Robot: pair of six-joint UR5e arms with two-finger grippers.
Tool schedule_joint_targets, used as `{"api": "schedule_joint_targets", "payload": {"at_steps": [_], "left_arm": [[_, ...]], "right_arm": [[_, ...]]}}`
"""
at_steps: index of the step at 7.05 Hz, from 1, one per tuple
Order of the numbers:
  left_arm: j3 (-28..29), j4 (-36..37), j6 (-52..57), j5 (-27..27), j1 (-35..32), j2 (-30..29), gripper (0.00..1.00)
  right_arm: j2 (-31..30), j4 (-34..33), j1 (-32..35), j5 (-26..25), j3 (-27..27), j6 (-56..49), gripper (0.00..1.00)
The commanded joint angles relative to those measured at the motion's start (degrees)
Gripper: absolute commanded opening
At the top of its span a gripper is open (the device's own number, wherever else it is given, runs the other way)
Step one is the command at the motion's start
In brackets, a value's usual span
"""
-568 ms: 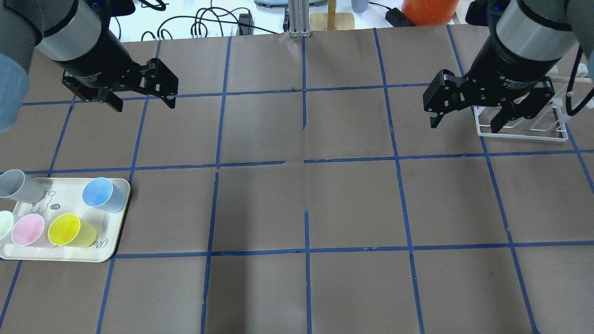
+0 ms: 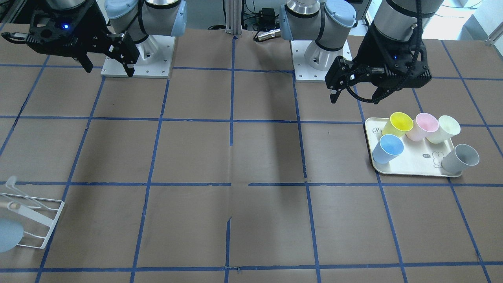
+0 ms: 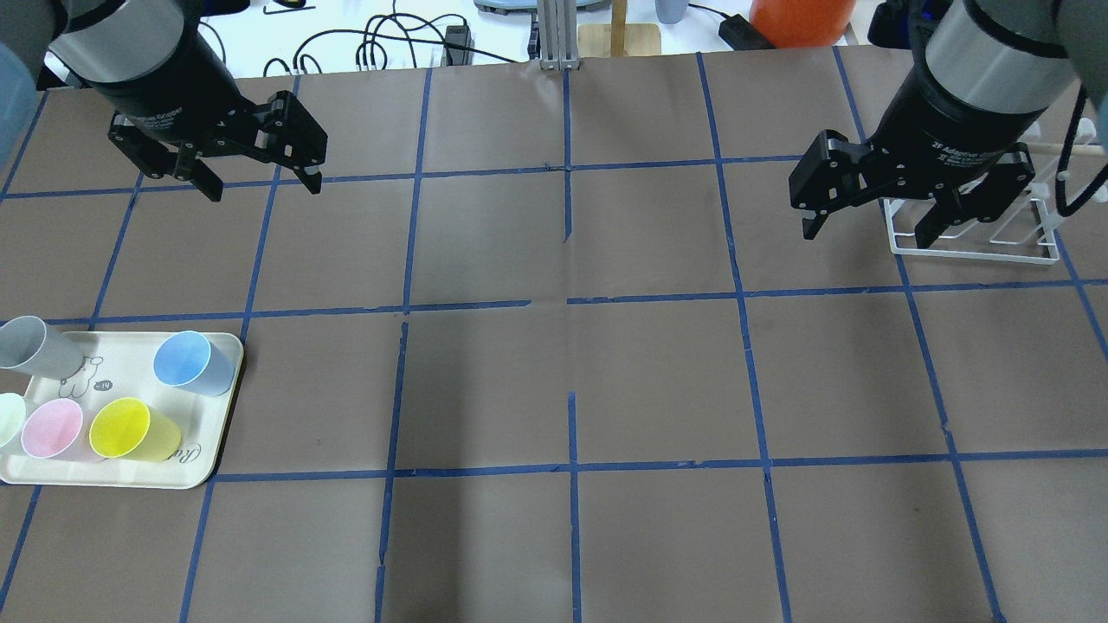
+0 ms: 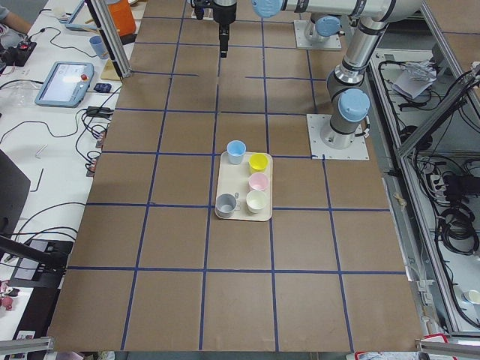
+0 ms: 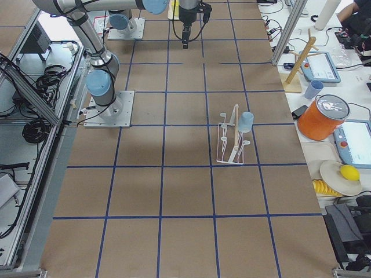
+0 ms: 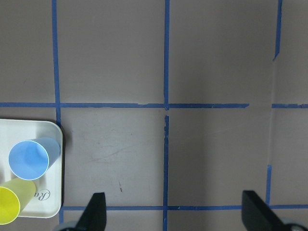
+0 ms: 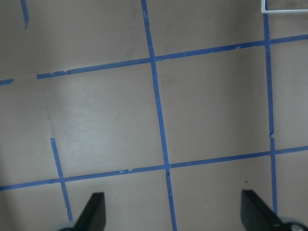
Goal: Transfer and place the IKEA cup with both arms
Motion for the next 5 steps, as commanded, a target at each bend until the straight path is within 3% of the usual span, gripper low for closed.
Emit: {"api": "schedule_joint_targets", "payload": {"at_steps": [1,5], "left_arm": [[0.05,-0.71,0.02,0.06,-0.51,0.57,1.0],[-1.18,-0.45,0.28,0.42,-0.61,1.28,1.0]], "right_arm": [[0.35,0.1,0.0,-0.08,0.0,0.08,1.0],[0.44,-0.69,-0.17,-1.65,-0.09,-0.09,1.0]]}}
